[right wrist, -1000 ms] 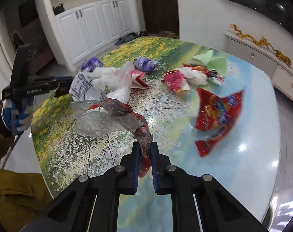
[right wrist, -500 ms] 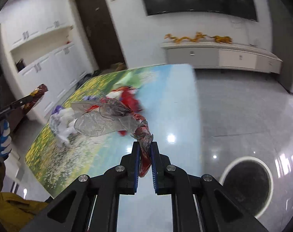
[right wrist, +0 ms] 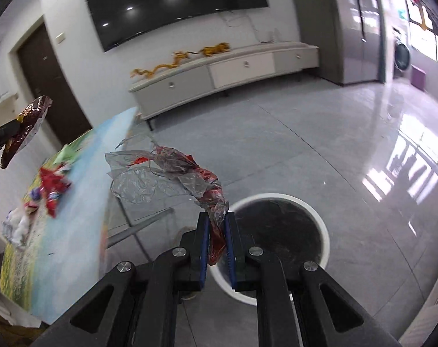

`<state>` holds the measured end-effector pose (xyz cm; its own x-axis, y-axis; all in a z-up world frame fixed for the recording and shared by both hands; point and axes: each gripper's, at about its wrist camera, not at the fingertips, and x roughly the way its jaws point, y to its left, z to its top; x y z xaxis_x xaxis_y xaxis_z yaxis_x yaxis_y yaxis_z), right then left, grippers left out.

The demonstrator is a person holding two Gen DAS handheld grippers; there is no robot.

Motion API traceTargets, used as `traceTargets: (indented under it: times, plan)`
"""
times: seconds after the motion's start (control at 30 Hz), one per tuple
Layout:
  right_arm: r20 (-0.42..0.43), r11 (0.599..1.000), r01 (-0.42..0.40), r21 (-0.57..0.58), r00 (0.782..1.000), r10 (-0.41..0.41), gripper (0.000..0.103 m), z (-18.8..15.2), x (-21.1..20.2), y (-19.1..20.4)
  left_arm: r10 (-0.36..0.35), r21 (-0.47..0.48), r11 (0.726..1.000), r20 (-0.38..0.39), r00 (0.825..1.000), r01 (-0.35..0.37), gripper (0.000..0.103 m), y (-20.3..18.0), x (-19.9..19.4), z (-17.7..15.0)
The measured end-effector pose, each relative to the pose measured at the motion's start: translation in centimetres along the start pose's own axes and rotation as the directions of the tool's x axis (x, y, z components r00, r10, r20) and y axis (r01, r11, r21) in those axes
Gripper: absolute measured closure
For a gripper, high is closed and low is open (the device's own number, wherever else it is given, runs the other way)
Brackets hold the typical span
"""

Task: Collect trash
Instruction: 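Carry both bags over the white-rimmed bin and open both tools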

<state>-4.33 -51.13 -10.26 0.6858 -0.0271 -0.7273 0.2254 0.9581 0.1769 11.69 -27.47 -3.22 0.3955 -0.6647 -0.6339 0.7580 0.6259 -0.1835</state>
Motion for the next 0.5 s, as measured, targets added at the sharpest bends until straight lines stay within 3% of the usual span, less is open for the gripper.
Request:
traceTargets:
  times: [0.27, 0.3, 0.43, 0.5]
  plan:
    - [-0.077, 0.992, 0.052, 0.113, 0.996, -0.043, 0.089, -0.6, 4.5, -7.3, -0.117, 0.026, 0.992, -0.139, 0.983, 0.122, 0.079, -7.0, 12.3, 2.0]
    - [-0.091, 0.991, 0.056, 0.125, 0.995, -0.044, 0.089, -0.8, 5.2, -8.0, -0.121, 0.022, 0.992, -0.152, 0.981, 0.126, 0.072, -7.3, 13.5, 2.0]
    - [-0.131, 0.986, 0.084, 0.142, 0.989, -0.065, 0.064, -1.4, 6.9, -8.6, -0.137, -0.009, 0.99, -0.198, 0.971, 0.138, 0.048, -8.7, 17.5, 1.6]
    - [-0.147, 0.985, 0.096, 0.146, 0.986, -0.074, 0.063, -1.6, 7.4, -8.9, -0.138, -0.017, 0.99, -0.213, 0.967, 0.138, 0.046, -9.2, 18.7, 1.3]
